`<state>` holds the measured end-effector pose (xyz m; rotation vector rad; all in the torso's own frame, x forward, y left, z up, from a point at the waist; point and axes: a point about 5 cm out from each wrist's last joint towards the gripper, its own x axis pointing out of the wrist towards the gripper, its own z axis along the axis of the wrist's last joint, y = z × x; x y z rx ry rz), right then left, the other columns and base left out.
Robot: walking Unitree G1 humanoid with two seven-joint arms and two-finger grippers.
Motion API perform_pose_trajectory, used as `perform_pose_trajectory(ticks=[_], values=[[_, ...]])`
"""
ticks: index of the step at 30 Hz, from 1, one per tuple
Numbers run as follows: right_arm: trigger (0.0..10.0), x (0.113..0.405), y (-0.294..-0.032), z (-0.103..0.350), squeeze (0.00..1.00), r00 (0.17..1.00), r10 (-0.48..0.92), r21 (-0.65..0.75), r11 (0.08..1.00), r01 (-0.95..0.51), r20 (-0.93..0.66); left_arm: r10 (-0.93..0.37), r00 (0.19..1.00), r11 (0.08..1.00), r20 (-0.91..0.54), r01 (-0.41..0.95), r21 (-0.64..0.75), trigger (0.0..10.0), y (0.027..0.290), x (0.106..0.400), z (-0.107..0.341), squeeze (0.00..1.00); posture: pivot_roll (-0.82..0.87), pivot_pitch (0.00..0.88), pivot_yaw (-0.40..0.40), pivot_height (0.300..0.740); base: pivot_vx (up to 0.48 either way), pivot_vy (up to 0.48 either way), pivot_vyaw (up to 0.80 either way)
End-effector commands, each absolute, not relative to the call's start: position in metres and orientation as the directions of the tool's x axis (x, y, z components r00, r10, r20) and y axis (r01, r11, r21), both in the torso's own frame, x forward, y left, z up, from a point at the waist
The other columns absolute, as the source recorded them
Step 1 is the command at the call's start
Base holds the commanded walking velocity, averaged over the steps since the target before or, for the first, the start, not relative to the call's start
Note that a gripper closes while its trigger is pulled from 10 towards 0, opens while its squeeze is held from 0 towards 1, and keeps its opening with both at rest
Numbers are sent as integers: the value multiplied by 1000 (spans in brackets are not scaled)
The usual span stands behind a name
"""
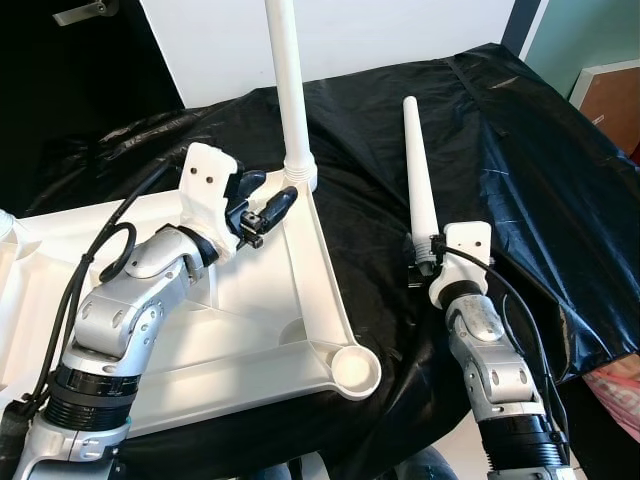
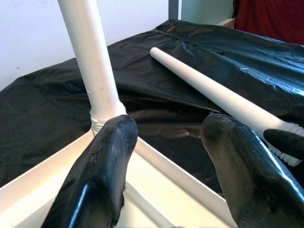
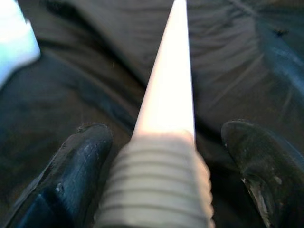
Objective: Building children table
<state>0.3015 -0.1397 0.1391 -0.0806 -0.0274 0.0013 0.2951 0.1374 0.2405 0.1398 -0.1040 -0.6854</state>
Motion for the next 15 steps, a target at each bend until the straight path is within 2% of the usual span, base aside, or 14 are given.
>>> perform_pose_trajectory(ticks=[1,12,13,14,15], values=[[10000,304,-133,130,0,999,21,-97,995,-24,-30,-758,651,644,24,743,181,10000,131,290,241,0,-25,113,57,740,0,0,0],[10000,310,-127,122,0,994,49,-125,990,-60,-95,-759,651,644,27,743,184,10000,130,291,241,0,-26,106,54,740,0,0,0],[3608,313,-126,121,0,993,55,-126,990,-68,-106,-759,651,644,29,742,185,10000,130,292,242,0,-26,99,50,740,0,0,0],[3608,313,-126,121,0,993,55,-126,990,-68,-106,-759,651,644,29,742,185,10000,130,292,242,0,-26,99,50,740,0,0,0],[941,314,-125,121,0,993,56,-124,990,-69,-107,-758,652,645,31,741,187,10000,130,292,242,0,-27,95,49,740,0,0,0]])
